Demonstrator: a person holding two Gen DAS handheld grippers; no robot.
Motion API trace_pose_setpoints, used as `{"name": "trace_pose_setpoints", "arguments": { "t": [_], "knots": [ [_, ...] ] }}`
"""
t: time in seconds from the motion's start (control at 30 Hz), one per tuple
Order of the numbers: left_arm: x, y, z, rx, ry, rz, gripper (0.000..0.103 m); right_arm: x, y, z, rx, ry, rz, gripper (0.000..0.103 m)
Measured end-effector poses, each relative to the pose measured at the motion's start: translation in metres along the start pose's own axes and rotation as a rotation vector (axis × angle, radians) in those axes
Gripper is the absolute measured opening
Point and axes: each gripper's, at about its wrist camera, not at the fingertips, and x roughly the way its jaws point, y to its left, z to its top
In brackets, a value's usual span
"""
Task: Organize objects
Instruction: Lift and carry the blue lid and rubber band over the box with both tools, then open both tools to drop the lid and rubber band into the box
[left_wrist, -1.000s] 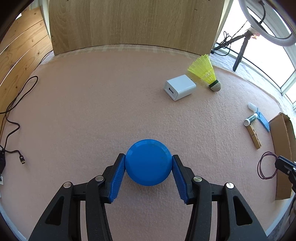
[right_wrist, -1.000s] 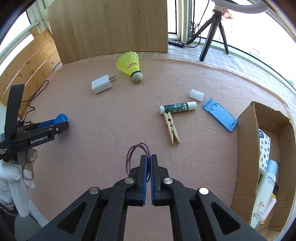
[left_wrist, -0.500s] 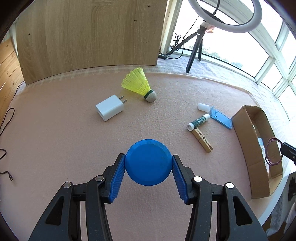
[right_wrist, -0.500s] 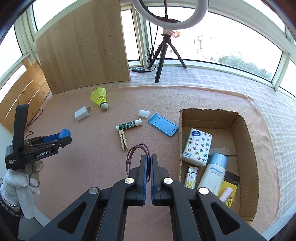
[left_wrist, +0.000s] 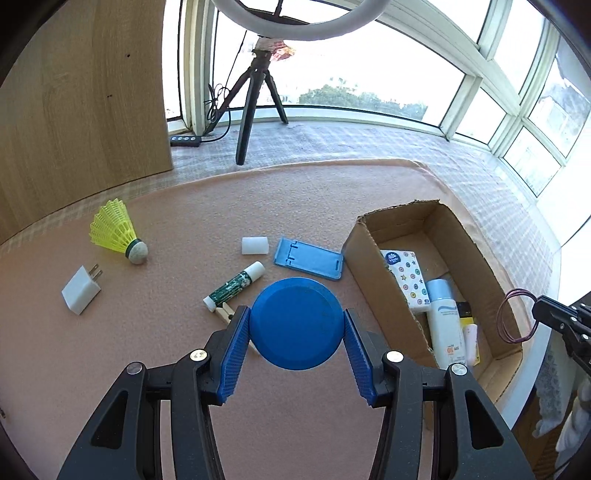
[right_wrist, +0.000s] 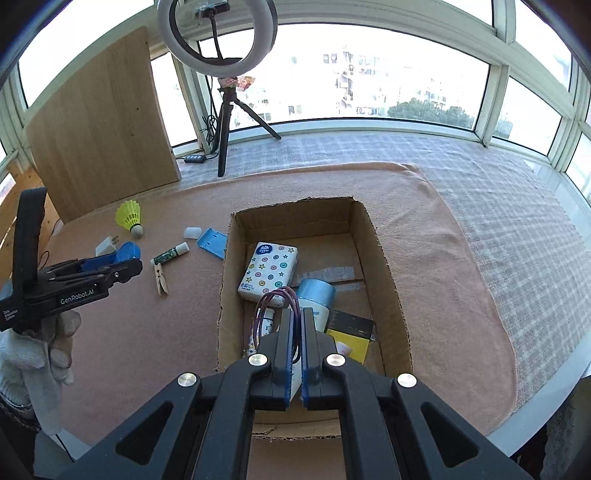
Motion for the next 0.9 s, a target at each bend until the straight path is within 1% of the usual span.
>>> {"name": "trace_pose_setpoints", "arguments": {
  "t": [0.3,0.47,0.83,0.87,0.9],
  "knots": [
    [0.031,-0.074,0.026,0.095,0.008,-0.067,0.054,0.006,-0.028,-0.014,0.034,0.024,-0.003,0.003],
    [0.047,-0.11,0.038,0.139,0.012,-0.086,0.054,0.009,-0.037,-0.022,0.048,0.039,0.002,0.003],
    [0.07,-0.16,0.051,0.2,0.022,-0.125,0.054,0.01,-0.047,-0.03,0.064,0.039,0.031,0.004],
    [0.071,-0.163,0.051,0.205,0.026,-0.131,0.055,0.009,-0.048,-0.03,0.065,0.038,0.038,0.007],
    [0.071,-0.165,0.052,0.208,0.033,-0.133,0.062,0.01,-0.048,-0.03,0.065,0.045,0.047,0.019]
  ]
}}
